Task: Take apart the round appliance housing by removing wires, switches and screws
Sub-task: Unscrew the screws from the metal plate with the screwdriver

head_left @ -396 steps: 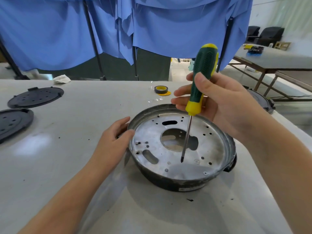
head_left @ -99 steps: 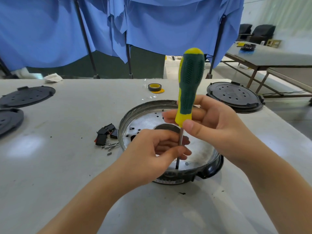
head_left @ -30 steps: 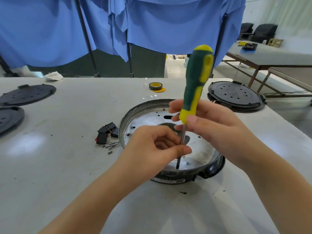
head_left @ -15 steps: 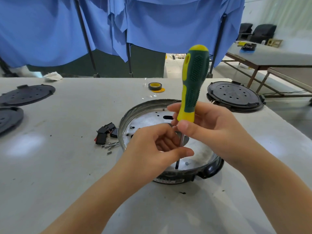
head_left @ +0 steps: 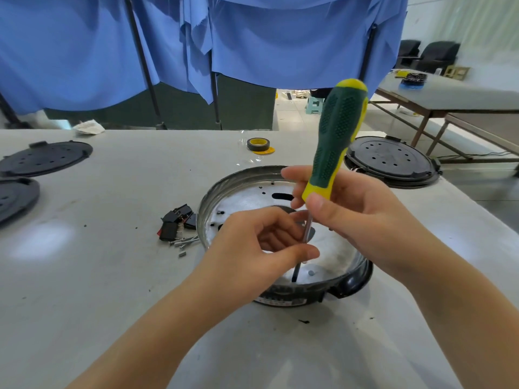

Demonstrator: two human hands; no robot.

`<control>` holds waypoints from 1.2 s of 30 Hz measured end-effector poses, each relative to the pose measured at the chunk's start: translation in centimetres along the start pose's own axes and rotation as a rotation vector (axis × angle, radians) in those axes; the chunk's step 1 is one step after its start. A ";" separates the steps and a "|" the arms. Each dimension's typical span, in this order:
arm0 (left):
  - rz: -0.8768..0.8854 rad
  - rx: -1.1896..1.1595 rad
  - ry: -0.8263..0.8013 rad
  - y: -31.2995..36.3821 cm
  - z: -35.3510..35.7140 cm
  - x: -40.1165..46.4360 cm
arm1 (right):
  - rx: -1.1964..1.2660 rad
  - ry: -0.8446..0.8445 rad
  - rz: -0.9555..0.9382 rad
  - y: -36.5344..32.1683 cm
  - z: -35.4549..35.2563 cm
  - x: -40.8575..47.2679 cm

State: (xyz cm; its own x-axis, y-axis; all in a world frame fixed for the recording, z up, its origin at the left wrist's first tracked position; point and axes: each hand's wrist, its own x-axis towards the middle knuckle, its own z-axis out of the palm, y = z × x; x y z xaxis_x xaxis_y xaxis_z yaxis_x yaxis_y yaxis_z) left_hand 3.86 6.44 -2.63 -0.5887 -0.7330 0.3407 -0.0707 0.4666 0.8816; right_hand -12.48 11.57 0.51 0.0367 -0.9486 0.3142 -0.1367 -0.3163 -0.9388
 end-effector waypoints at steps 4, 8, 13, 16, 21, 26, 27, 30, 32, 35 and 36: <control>0.031 0.007 -0.035 0.0 -0.3 0.0 | 0.045 0.072 -0.054 -0.2 0.2 0.1; 0.025 -0.095 0.028 0.2 -1.3 0.6 | 0.111 0.132 -0.100 -0.4 0.1 0.1; -0.014 -0.007 0.039 0.2 -1.5 0.7 | 0.172 0.271 -0.149 -0.6 -0.5 0.3; -0.040 0.210 -0.049 0.3 -1.7 0.9 | 0.164 0.345 -0.140 -0.7 -0.9 0.4; -0.234 0.515 -0.464 0.6 -2.4 1.6 | 0.027 0.338 -0.043 -0.6 -1.1 0.5; -0.230 0.577 -0.712 1.4 -2.5 3.3 | -0.002 0.293 -0.009 -0.2 -0.8 0.5; -0.227 0.580 -0.744 1.5 -2.4 3.6 | -0.002 0.292 -0.006 -0.1 -0.9 0.6; -0.209 0.621 -0.813 1.6 -2.0 4.1 | 0.008 0.281 -0.001 0.1 -1.0 0.6; -0.200 0.646 -0.846 1.6 -1.8 4.4 | 0.007 0.265 -0.003 0.1 -0.9 0.6; -0.196 0.650 -0.865 1.6 -1.7 4.5 | -0.011 0.254 -0.009 0.2 -0.8 0.6; -0.192 0.648 -0.860 1.6 -1.6 4.5 | -0.013 0.256 -0.009 0.2 -0.8 0.6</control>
State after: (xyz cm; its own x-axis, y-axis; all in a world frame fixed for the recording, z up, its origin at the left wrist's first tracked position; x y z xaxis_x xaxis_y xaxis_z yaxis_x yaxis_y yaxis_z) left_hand 2.39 3.05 0.84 -0.8703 -0.3481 -0.3485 -0.4837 0.7377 0.4710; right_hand -13.27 10.95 0.66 -0.2134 -0.9123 0.3496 -0.1500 -0.3230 -0.9344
